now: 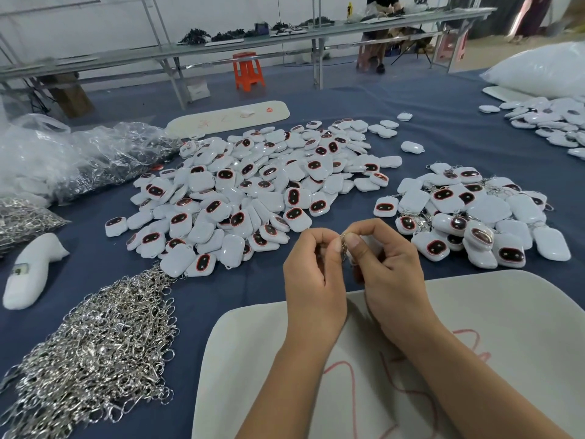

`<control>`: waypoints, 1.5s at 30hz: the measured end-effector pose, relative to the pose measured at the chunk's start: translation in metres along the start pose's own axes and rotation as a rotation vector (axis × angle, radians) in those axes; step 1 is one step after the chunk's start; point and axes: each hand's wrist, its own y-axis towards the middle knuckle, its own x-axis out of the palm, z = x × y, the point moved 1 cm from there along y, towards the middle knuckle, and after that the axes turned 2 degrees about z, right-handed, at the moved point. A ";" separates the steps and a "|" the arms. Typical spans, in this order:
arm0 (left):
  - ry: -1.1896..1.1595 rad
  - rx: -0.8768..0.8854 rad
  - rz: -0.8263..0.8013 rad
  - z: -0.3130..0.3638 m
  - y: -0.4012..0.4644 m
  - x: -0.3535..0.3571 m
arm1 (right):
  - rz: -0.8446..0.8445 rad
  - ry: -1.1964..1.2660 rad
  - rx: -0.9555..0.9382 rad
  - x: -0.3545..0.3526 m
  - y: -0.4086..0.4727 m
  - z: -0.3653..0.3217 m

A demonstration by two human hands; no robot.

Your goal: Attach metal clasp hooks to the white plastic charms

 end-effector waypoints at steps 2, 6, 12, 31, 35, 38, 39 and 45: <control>0.058 0.040 0.016 -0.002 0.001 -0.002 | -0.008 -0.005 0.011 0.001 -0.001 0.000; 0.223 0.159 -0.022 -0.005 0.005 -0.012 | -0.045 -0.002 0.083 -0.001 0.002 0.002; 0.337 0.262 -0.197 -0.005 0.005 -0.014 | 0.129 0.199 0.287 -0.012 0.013 0.003; 0.405 0.234 -0.332 -0.006 0.005 -0.011 | 0.132 0.085 0.173 -0.008 0.010 0.005; 0.400 0.231 -0.332 -0.005 0.004 -0.012 | 0.142 0.076 0.181 -0.008 0.010 0.006; 0.392 0.205 -0.315 -0.006 0.004 -0.012 | 0.152 0.041 0.179 -0.008 0.010 0.006; 0.388 0.193 -0.305 -0.006 0.003 -0.012 | 0.157 0.029 0.176 -0.008 0.010 0.006; 0.387 0.106 -0.248 -0.006 -0.001 -0.010 | 0.177 -0.003 0.141 -0.006 0.006 0.003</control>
